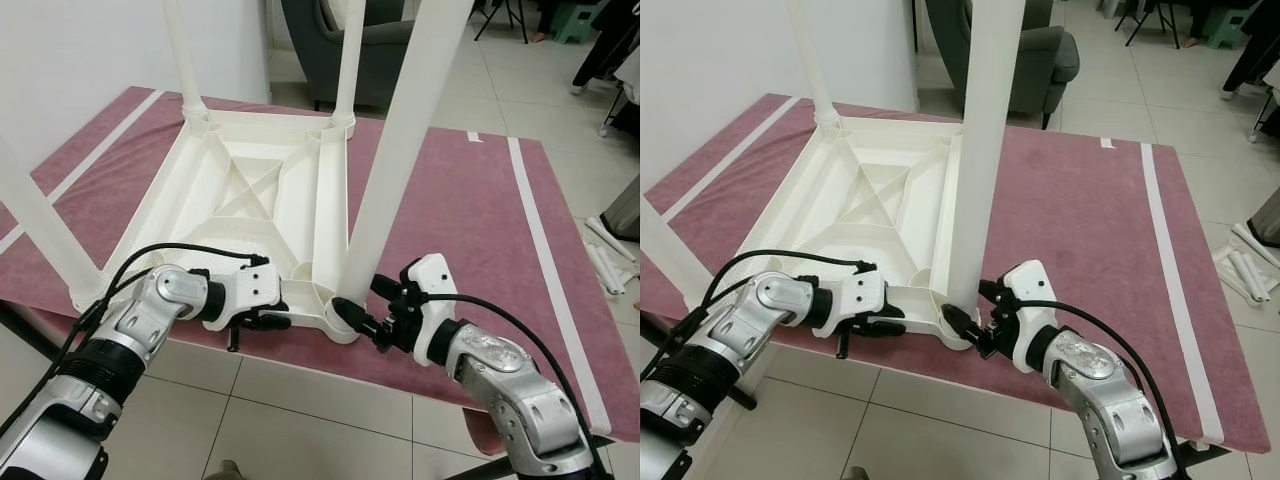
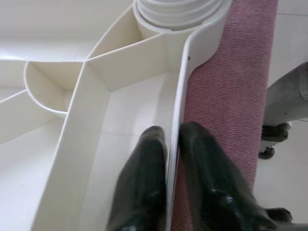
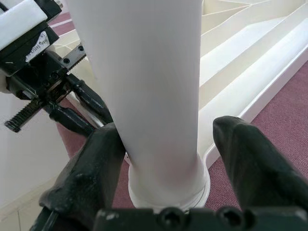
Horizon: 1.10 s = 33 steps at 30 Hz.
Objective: Building children table
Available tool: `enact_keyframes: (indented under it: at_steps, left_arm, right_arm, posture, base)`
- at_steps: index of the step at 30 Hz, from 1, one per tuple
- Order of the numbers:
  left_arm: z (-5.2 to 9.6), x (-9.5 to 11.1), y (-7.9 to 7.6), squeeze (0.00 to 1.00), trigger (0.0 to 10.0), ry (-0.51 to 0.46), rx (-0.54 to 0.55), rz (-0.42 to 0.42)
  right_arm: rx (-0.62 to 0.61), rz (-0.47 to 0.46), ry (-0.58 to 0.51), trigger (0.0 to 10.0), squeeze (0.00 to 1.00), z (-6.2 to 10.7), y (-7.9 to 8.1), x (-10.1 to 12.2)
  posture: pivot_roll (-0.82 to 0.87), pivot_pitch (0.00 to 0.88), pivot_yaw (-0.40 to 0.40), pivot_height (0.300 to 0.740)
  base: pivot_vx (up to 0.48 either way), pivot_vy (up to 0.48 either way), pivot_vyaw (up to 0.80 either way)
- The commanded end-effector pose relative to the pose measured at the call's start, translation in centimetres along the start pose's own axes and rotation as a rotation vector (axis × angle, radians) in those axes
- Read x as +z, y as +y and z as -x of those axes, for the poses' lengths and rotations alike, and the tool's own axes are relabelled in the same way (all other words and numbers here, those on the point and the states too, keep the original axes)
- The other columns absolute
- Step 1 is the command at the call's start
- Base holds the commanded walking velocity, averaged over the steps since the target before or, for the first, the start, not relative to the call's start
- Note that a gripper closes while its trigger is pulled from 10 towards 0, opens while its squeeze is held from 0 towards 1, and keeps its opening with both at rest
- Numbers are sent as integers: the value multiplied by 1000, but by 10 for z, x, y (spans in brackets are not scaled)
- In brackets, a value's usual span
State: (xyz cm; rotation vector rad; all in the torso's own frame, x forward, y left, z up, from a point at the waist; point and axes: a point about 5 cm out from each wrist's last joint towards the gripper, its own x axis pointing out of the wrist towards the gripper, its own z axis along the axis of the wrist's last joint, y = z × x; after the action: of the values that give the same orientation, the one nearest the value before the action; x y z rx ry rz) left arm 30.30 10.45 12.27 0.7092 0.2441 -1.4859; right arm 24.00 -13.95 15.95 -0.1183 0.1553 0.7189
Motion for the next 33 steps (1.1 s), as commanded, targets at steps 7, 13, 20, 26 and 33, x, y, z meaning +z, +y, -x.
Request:
enact_keyframes:
  at_steps: [7,13,20,26,33]
  left_arm:
    - [-8,1,-10,0,0,-16,-151,-30]
    - [-5,3,-11,0,0,-27,-187,-52]
    - [0,5,-17,0,0,-32,-240,-99]
    - [3,5,-21,0,0,-41,-264,-114]
    - [5,7,-23,0,0,-61,-263,-111]
  right_arm:
    - [90,75,-3,10000,0,8,-5,10]
    - [187,117,18,10000,0,10,-5,13]
    - [348,205,83,10000,0,5,-16,18]
    - [399,240,133,10000,0,-12,-26,14]
    - [414,167,129,0,0,-24,-29,1]
  posture:
    - [10,0,46,740]
    - [13,0,47,740]
    - [28,0,36,740]
    - [54,1,20,740]
    - [69,0,12,740]
  base:
    - [0,0,0]
    - [0,0,0]
    - [0,0,0]
    - [0,0,0]
    - [0,0,0]
